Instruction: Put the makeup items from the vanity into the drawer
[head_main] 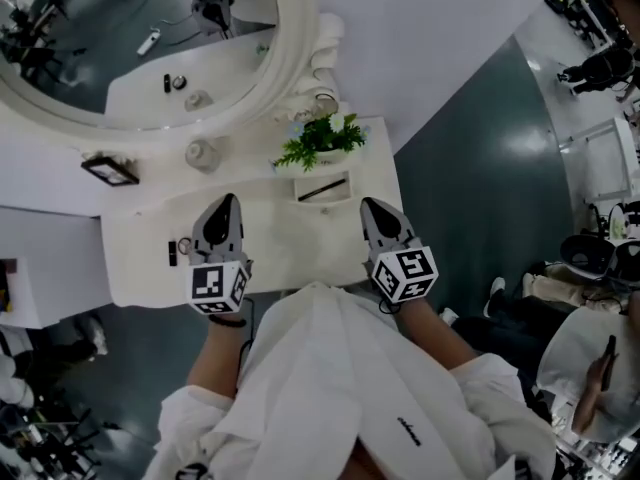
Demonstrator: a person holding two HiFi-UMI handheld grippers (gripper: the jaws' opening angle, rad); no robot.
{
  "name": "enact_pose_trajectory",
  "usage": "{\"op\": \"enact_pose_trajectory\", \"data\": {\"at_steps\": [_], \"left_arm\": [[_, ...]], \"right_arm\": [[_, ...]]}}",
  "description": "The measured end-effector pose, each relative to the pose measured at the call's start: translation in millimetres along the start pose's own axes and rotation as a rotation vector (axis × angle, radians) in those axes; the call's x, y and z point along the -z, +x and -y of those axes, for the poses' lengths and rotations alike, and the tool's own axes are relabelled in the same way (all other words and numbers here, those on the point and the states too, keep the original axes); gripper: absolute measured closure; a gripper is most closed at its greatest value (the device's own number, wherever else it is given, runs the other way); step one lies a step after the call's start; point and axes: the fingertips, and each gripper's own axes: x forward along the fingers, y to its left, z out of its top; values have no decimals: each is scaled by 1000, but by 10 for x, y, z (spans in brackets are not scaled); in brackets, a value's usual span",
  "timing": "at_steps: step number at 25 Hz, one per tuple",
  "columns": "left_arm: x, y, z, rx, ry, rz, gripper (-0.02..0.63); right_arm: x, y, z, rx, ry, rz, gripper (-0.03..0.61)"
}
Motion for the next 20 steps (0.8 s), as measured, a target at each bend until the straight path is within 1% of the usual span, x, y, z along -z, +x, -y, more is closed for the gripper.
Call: {"op": "enact_pose_trajectory", "data": {"at_steps": [3, 6, 9, 13, 16, 20], "left_arm": [[-95, -137, -237, -58, -8, 43, 586], [-199, -260, -357, -87, 15, 79, 586], [-312, -388, -422, -101, 30, 118, 586], [-450, -540, -469, -117, 24, 163, 586], [-512, -601, -501, -128, 21, 184, 586], [-525, -637, -498, -130, 26, 191, 586]], "right_arm": [[-121, -53, 42, 21, -9, 31, 561], [-235, -130, 77, 39, -5, 61, 561], [-350, -225, 80, 48, -13, 93, 561], [-483, -363, 54, 49, -36, 130, 561], [-553, -423, 46, 52, -60, 148, 561], [-618, -479, 57, 59, -71, 164, 561]]}}
